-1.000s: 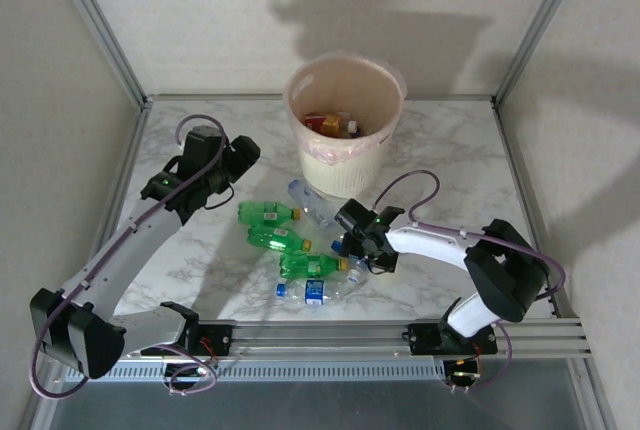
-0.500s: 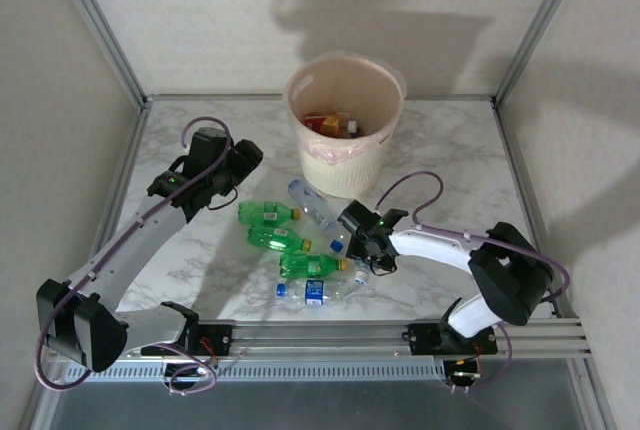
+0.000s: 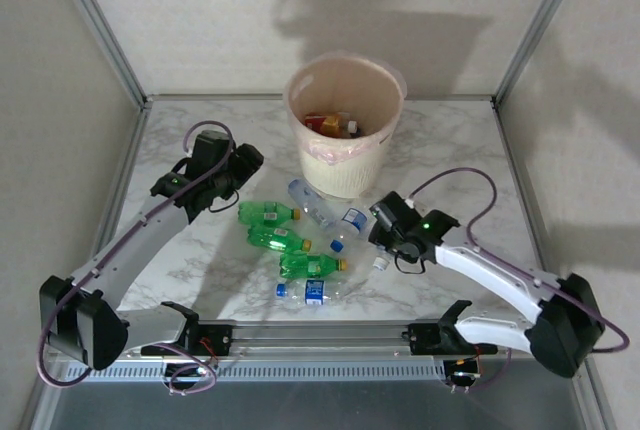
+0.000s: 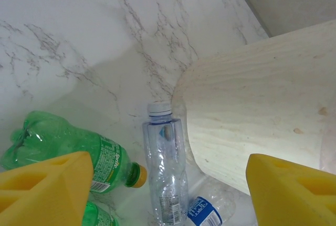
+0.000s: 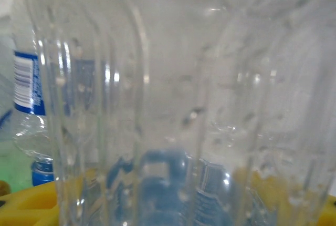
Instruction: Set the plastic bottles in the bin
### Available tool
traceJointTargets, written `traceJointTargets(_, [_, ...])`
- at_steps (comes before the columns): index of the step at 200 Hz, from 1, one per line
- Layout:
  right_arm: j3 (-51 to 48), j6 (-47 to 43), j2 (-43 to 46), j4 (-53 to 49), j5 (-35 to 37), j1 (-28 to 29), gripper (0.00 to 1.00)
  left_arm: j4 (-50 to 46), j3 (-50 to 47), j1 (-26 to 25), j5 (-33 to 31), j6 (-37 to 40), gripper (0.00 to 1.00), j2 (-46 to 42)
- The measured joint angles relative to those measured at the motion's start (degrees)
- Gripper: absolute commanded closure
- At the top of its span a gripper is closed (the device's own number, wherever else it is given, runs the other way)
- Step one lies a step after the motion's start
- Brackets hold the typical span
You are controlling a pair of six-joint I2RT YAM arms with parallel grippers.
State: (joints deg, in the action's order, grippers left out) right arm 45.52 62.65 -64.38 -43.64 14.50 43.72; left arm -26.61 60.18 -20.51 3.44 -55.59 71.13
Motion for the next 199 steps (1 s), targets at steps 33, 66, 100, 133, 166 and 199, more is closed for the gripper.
traceJointTargets(33, [5.11,-0.48,4.96,-5.33,2.49,-2.49,0.43,-0.24,0.63,0.0,0.07,0.02,0.24,1.25])
traceJointTargets(66, [14.58,-2.27,4.9,-8.07,4.66,-4.48,0.43,-0.24,1.57,0.0,0.07,0.02,0.24,1.68])
traceJointTargets(100, [27.28,-6.25,2.12,-10.99,7.65,-7.15,0.44,-0.31,1.64,0.0,0.07,0.02,0.24,1.66])
traceJointTargets(133, [44.63,-13.11,-5.42,-11.93,8.41,-9.05,0.44,-0.42,1.64,0.0,0.07,0.02,0.24,1.6])
traceJointTargets(166, [62.47,-20.63,-15.72,-11.43,7.76,-9.64,0.45,-0.46,1.64,0.09,0.07,0.02,0.24,1.14])
traceJointTargets(199, [72.78,-26.05,-23.85,-11.02,5.75,-9.73,0.45,-0.57,1.64,0.52,0.02,0.0,0.24,0.59])
